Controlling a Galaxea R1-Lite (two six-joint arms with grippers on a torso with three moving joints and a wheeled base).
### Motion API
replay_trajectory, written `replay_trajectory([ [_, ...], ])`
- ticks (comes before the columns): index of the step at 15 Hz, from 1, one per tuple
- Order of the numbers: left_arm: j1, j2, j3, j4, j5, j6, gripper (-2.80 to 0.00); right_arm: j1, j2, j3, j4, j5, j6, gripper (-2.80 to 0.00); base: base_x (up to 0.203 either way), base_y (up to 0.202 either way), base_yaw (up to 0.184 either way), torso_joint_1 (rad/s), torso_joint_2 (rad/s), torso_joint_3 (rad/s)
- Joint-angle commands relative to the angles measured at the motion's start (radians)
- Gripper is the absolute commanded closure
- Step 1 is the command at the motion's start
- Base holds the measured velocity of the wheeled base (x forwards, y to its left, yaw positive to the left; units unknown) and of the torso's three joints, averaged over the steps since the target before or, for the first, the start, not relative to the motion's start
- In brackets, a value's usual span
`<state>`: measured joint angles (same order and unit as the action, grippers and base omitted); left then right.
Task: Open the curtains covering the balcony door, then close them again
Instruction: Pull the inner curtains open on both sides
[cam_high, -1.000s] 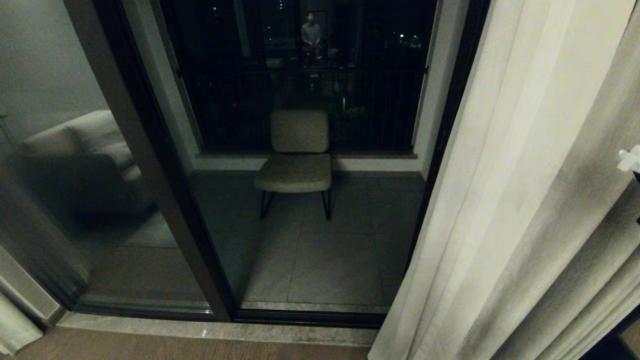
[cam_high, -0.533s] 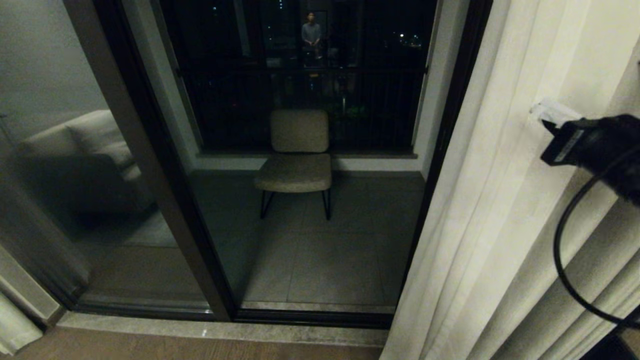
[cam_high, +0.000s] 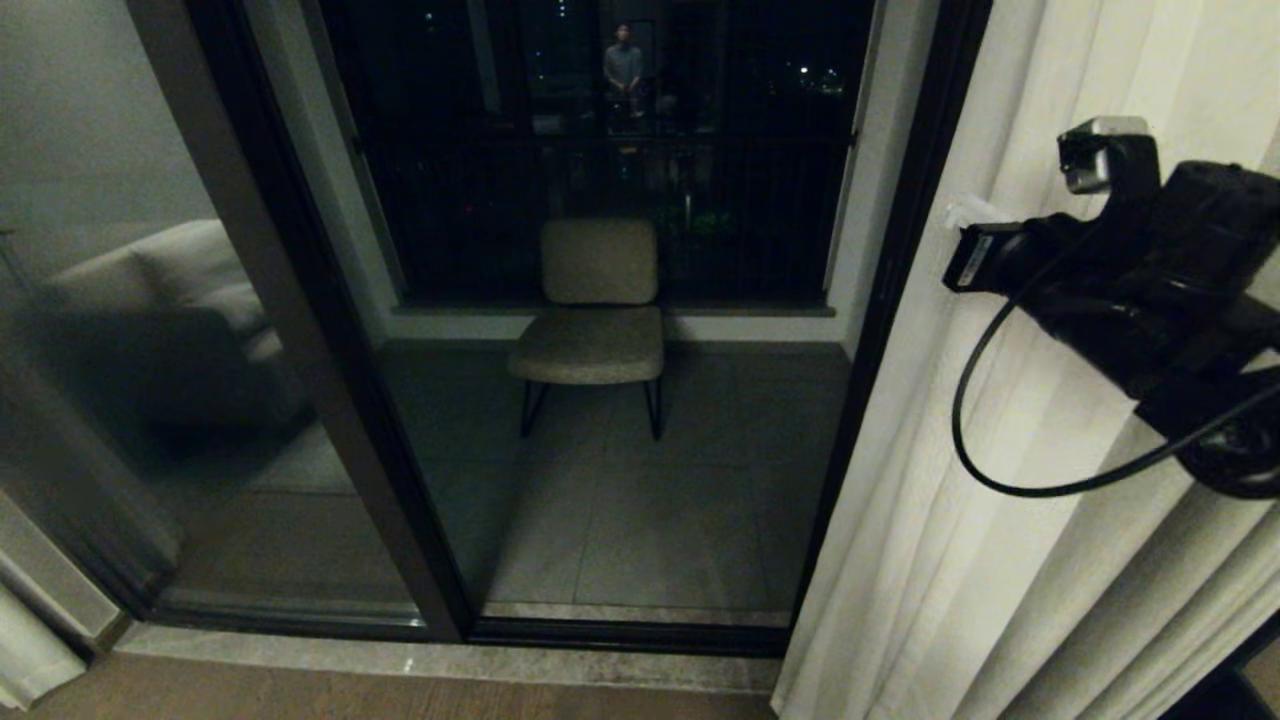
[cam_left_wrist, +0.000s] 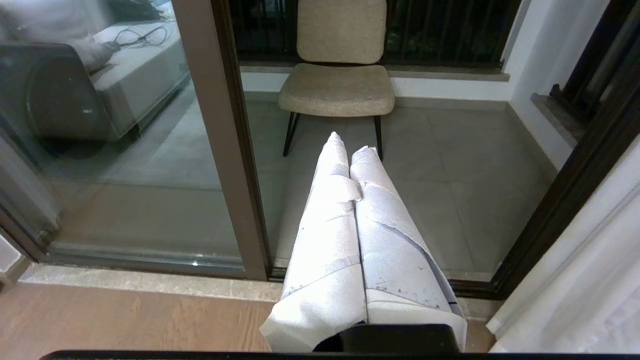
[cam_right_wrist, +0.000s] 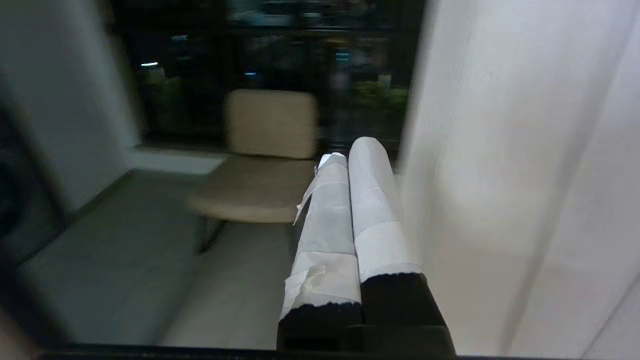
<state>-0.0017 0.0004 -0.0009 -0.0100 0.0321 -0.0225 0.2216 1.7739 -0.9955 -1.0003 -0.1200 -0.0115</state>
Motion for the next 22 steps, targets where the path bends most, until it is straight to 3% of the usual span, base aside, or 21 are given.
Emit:
replay_trajectory([
  [1,0.0,0.0,-0.001,-0.001,0.001,-0.001,0.0,-0.05,0.119,-0.059,-0.021,-0.06,-0.014,0.0,0.0,0.0,0.0,0.0,0.0,0.0],
  [3,0.001,0.0,0.001,-0.001,0.002,-0.001,0.0,-0.118,0.174,-0.079,-0.071,-0.115,-0.057,0.0,0.0,0.0,0.0,0.0,0.0,0.0],
  [8,0.0,0.0,0.001,-0.001,0.001,-0.001,0.0,-0.233,0.257,-0.123,-0.158,-0.122,-0.066,0.0,0.0,0.0,0.0,0.0,0.0,0.0],
  [13,0.0,0.0,0.0,-0.001,0.001,-0.001,0.0,-0.323,0.326,-0.262,-0.162,-0.119,-0.062,0.0,0.0,0.0,0.0,0.0,0.0,0.0],
  [22,0.0,0.0,0.0,-0.001,0.002,-0.001,0.0,-0.515,0.379,-0.36,-0.159,-0.121,-0.106,0.0,0.0,0.0,0.0,0.0,0.0,0.0],
])
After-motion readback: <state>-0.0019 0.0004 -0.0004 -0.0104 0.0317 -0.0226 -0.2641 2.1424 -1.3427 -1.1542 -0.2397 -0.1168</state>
